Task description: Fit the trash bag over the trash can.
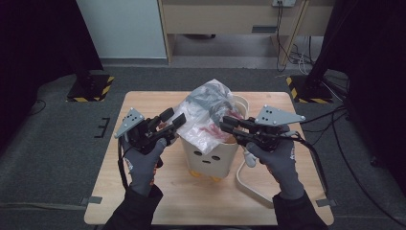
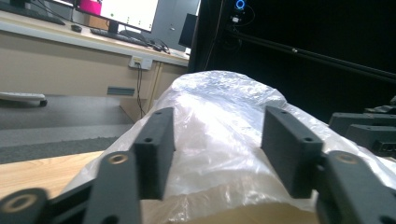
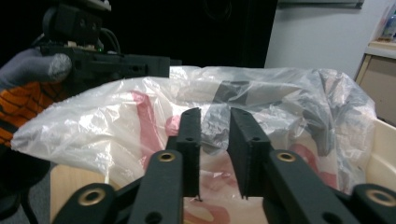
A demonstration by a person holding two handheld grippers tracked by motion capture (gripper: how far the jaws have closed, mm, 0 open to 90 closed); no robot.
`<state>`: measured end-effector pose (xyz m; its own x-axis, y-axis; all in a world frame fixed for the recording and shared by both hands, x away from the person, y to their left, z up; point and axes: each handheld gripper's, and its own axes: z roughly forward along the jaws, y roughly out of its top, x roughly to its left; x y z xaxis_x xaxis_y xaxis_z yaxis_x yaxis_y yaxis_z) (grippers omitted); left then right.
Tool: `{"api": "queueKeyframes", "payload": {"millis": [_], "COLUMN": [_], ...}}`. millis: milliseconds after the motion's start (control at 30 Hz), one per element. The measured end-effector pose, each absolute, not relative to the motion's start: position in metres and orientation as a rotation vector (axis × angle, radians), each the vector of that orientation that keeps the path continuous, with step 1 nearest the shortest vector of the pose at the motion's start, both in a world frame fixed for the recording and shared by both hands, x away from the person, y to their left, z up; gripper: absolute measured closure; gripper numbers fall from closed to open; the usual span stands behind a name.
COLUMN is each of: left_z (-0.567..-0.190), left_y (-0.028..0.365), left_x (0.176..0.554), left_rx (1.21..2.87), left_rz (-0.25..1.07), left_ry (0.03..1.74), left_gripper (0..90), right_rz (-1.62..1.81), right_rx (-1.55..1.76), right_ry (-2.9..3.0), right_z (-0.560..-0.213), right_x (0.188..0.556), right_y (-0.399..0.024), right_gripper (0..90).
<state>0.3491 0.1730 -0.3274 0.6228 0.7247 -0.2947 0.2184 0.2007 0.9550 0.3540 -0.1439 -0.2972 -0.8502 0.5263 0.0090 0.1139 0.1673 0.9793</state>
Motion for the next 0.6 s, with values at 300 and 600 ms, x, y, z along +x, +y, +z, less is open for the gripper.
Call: {"api": "queueKeyframes", "payload": {"millis": [300,600], "left_z": [-0.315,-0.300], "left_y": [0.165,0.156], "left_x": [0.343,0.334], "left_rx": [1.403,1.358], "left_rz": [0.474,0.561], "left_ry": [0.935,0.827], "left_gripper": [81.1,89.9], "right_rz": [1.748,1.775], "right_rx": [0.625,0.616], "right_ry": [2.100,2.062], "right_z": [-0.300,-0.298], "right_x": [0.355,0.353], "right_y": [-0.148,-0.148], "right_gripper": [68.3,61.3]}}
